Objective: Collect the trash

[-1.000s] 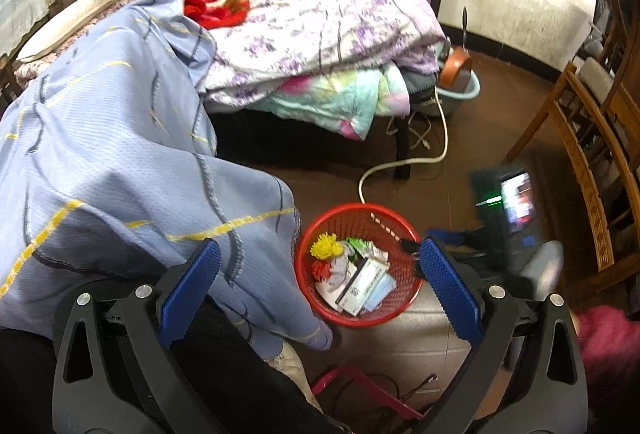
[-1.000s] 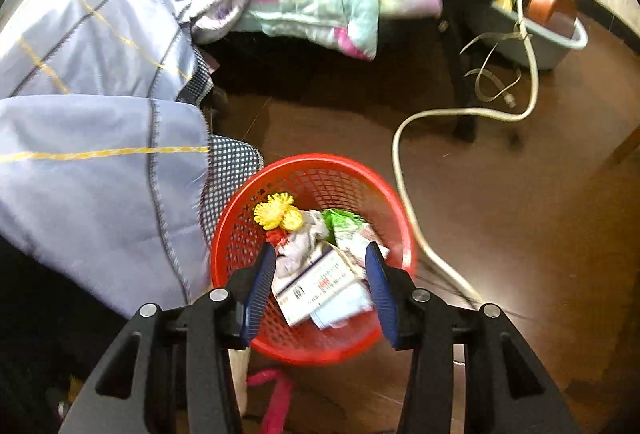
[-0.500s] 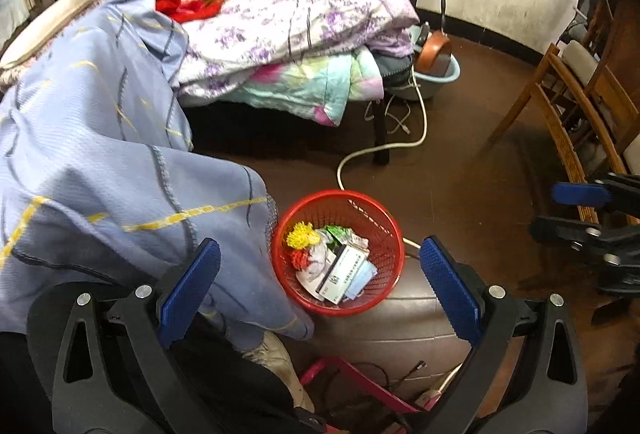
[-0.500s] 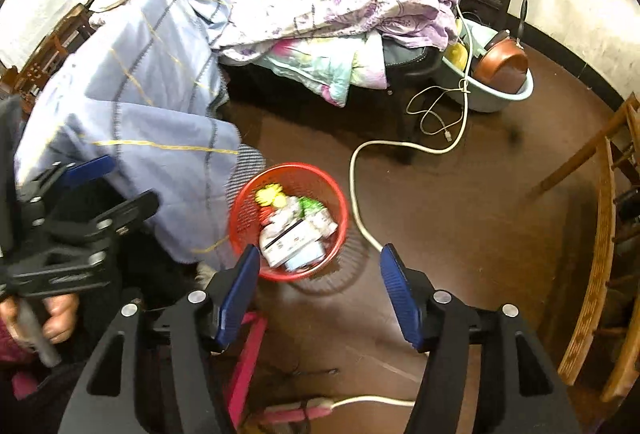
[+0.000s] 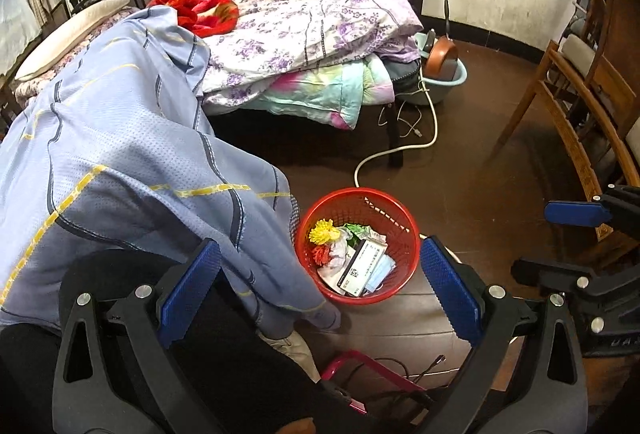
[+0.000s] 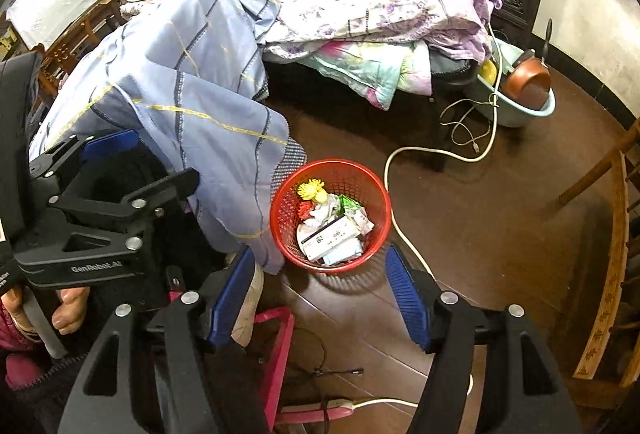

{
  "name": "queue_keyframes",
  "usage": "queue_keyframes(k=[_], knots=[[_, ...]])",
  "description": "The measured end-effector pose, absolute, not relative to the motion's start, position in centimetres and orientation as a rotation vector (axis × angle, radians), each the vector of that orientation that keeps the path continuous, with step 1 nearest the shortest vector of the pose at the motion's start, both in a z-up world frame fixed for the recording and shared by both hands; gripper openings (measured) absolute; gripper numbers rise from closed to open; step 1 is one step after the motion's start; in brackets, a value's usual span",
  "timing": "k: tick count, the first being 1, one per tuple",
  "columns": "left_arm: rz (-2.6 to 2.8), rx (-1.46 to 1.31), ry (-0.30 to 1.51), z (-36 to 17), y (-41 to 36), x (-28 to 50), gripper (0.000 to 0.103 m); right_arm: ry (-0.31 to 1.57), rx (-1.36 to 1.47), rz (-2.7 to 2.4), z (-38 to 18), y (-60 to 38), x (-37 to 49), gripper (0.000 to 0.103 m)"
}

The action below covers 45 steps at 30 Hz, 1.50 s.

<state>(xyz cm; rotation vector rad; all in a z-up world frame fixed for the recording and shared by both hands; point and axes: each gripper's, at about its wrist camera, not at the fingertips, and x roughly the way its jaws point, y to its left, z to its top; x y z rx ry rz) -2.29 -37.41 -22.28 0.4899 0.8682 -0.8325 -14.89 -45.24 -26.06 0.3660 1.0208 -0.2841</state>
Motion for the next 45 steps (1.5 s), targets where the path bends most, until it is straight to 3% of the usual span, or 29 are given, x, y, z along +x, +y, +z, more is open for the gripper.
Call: queue_keyframes(k=[45], knots=[[-0.797,0.54,0.881,-23.3,-38.3,-2.1,0.096,1.025,0.381,-0.258,-26.9,-45.2,-14.6,0.068]])
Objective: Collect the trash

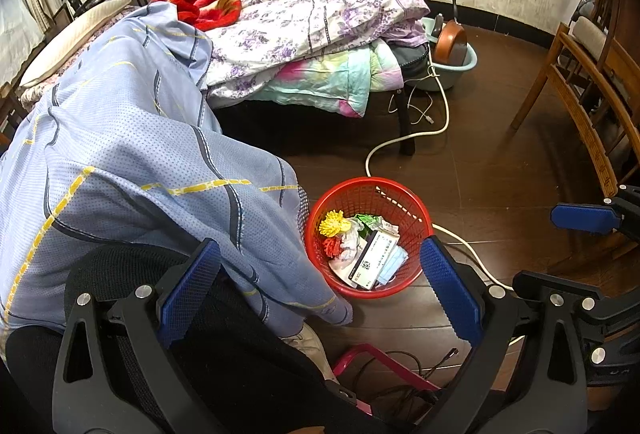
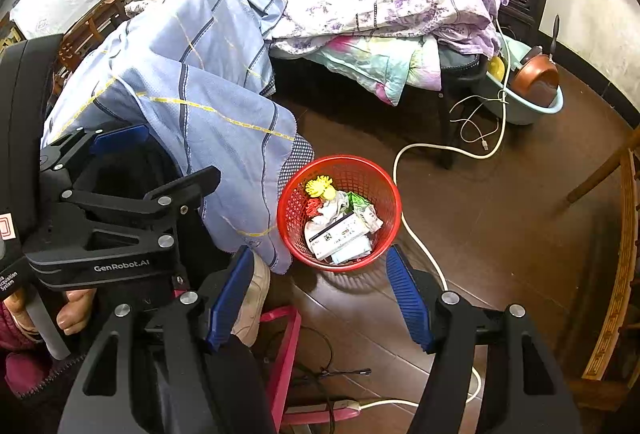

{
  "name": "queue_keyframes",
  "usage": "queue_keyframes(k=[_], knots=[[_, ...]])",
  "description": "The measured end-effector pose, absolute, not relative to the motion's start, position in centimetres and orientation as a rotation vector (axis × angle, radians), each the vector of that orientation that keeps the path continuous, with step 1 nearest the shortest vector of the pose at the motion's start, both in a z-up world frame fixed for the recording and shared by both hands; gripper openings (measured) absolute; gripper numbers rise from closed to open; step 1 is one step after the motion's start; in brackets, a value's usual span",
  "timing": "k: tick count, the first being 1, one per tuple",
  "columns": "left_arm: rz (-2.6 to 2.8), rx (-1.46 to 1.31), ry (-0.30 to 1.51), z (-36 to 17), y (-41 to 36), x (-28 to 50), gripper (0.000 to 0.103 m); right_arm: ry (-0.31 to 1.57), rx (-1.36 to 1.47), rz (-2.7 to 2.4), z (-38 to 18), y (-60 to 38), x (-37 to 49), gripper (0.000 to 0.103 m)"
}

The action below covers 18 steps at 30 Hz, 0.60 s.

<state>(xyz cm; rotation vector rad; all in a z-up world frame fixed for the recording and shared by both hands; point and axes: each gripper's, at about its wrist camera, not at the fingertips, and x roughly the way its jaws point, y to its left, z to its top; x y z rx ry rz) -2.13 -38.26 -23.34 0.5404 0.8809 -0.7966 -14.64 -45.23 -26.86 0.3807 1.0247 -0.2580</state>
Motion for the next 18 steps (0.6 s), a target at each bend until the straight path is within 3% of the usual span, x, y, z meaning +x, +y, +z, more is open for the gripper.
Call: queue_keyframes(k=[18], knots=[[-0.791,0.534,0.878,-23.4,-38.03,-1.97,0.096,1.026,0.388,-0.256,-26.92,-45.26,-14.62,0.068]])
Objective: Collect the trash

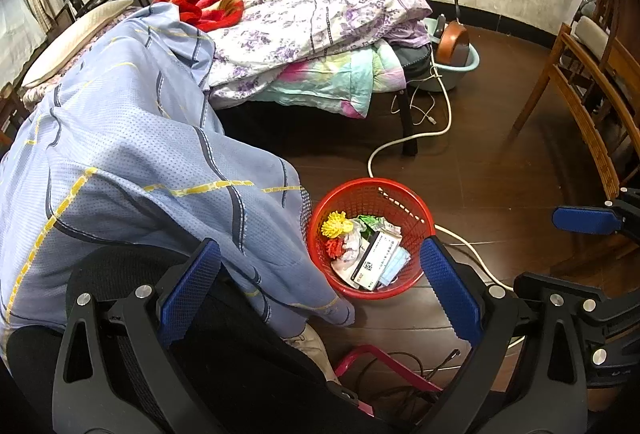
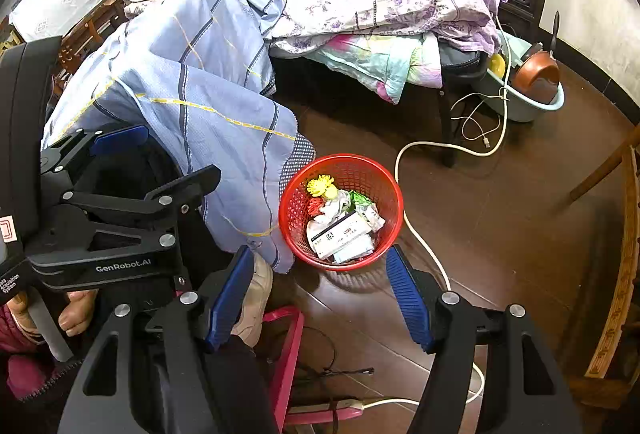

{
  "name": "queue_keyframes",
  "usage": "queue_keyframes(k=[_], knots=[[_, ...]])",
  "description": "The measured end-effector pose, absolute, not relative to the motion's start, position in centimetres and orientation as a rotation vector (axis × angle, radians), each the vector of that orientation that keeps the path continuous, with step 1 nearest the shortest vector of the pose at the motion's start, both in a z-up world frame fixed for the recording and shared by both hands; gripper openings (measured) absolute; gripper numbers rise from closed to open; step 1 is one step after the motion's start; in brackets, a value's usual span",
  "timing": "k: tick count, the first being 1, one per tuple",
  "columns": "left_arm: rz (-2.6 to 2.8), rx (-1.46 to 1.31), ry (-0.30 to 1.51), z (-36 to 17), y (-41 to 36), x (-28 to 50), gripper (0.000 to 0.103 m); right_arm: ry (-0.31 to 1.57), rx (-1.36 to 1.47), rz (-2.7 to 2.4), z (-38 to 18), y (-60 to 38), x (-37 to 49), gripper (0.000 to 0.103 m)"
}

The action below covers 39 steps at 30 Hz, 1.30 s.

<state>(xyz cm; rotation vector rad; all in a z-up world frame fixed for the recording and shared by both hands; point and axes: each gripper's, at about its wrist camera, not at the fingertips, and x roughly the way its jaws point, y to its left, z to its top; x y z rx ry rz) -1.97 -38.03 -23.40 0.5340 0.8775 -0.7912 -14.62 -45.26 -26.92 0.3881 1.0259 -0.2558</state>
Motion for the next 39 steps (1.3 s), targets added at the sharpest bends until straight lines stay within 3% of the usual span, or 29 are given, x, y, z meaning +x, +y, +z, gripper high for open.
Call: queue_keyframes(k=[39], knots=[[-0.791,0.55,0.878,-23.46,-38.48,-2.29,0.096,1.017,0.401,-0.251,-26.65,-45.51,-14.45,0.068]])
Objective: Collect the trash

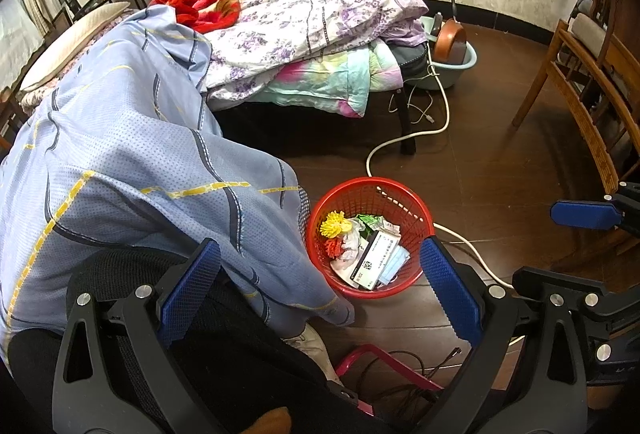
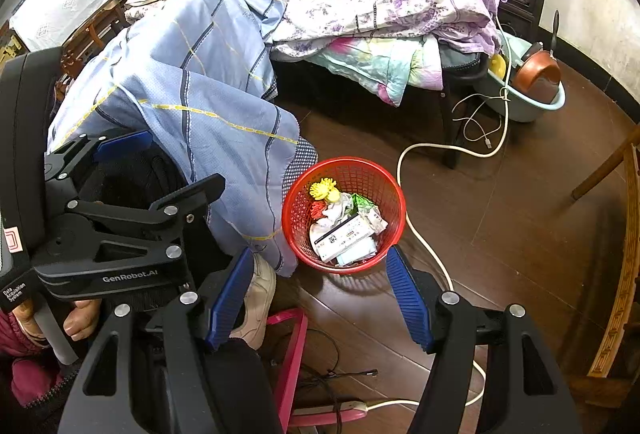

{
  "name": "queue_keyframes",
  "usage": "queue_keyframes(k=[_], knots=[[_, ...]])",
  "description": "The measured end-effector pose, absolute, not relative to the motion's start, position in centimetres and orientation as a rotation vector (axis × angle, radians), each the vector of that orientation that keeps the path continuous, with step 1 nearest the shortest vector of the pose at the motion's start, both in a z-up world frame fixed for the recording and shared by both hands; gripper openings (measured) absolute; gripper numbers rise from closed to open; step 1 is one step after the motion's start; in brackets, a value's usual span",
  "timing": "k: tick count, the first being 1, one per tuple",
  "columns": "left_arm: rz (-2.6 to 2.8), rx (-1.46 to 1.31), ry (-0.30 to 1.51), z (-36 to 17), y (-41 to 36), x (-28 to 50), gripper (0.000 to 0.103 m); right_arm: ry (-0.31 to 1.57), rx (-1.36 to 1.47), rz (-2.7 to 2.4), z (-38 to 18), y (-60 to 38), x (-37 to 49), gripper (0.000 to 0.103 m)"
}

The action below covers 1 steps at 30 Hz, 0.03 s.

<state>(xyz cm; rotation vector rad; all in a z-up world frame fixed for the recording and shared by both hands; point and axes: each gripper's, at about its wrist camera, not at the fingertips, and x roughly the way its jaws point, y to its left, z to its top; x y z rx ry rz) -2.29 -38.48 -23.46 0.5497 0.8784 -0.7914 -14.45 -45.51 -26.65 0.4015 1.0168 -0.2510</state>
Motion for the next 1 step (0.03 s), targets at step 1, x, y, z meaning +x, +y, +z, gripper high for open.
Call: queue_keyframes(k=[1], knots=[[-0.791,0.548,0.88,-23.4,-38.63,-2.3,0.096,1.017,0.402,-0.251,-26.65,-45.54,-14.44,0.068]])
